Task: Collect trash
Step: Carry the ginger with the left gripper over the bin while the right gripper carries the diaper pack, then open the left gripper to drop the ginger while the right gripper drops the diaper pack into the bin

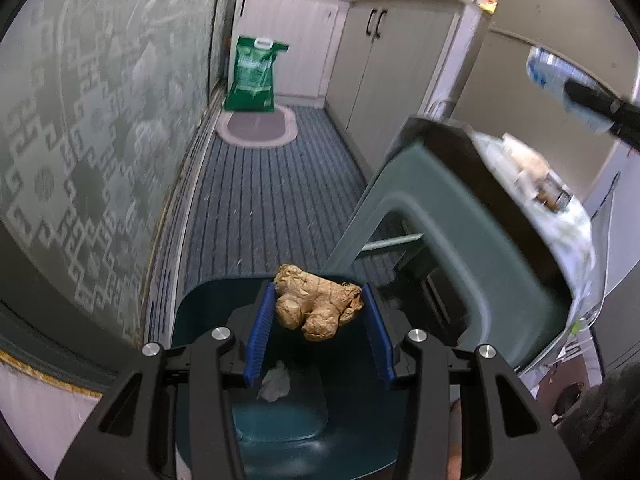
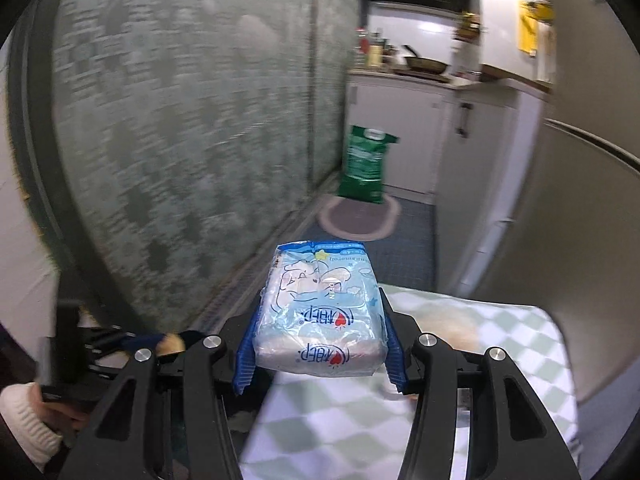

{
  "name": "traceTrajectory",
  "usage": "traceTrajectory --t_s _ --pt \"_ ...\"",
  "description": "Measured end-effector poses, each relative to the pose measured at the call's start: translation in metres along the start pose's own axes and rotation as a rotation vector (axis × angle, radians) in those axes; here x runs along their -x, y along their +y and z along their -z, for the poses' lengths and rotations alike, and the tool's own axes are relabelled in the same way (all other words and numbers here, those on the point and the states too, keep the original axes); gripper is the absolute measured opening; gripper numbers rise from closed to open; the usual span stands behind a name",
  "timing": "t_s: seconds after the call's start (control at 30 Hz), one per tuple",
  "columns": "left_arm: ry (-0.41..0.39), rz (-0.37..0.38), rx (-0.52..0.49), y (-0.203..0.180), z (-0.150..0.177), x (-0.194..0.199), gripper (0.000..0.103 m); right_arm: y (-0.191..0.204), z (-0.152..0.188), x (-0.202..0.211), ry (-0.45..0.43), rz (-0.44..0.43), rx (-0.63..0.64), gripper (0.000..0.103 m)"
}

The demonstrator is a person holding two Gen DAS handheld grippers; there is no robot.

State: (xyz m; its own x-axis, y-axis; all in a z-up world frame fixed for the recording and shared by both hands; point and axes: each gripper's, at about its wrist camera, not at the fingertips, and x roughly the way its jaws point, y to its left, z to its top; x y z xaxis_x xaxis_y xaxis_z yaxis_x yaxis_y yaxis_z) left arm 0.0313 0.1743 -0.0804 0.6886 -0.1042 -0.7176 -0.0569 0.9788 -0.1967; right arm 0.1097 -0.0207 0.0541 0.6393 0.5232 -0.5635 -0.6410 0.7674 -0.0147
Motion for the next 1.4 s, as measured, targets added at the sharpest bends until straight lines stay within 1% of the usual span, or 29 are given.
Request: traceTrajectory --t_s 0.13,0.27,0.37,0.47,0.57,0.77,0.97,1.2,1.3,1.4 --pt "0.059 -0.014 0.002 0.010 0.018 -0.016 0.047 0.029 0.005 -0.013 0.029 -0.055 0.022 0.052" --pt "0.111 -0.016 0.007 0.019 0.031 -0.030 0.047 0.047 0.016 -0.035 0.089 -0.090 0.027 0.052" --pt "0.146 -0.018 0.003 0.022 0.038 -0.040 0.047 0.058 0.024 -0.051 0.136 -0.108 0.029 0.052" --pt "0.181 -0.006 0.010 0.026 0.045 -0.050 0.047 0.069 0.032 -0.065 0.171 -0.118 0.042 0.052" --pt "0.212 -0.009 0.009 0.028 0.051 -0.061 0.047 0.079 0.039 -0.074 0.201 -0.128 0.051 0.052" --pt "0.274 -0.016 0.009 0.029 0.063 -0.083 0.047 0.088 0.048 -0.090 0.252 -0.133 0.061 0.052" --pt "0.322 -0.028 0.006 0.032 0.071 -0.101 0.047 0.088 0.054 -0.096 0.274 -0.126 0.064 0.052" --pt "0.328 -0.042 -0.002 0.031 0.073 -0.107 0.047 0.091 0.057 -0.102 0.296 -0.137 0.072 0.052" --pt "0.319 -0.046 -0.004 0.032 0.070 -0.105 0.047 0.093 0.060 -0.104 0.306 -0.139 0.077 0.052" --pt "0.292 -0.047 0.008 0.035 0.065 -0.096 0.047 0.095 0.062 -0.107 0.315 -0.140 0.080 0.052"
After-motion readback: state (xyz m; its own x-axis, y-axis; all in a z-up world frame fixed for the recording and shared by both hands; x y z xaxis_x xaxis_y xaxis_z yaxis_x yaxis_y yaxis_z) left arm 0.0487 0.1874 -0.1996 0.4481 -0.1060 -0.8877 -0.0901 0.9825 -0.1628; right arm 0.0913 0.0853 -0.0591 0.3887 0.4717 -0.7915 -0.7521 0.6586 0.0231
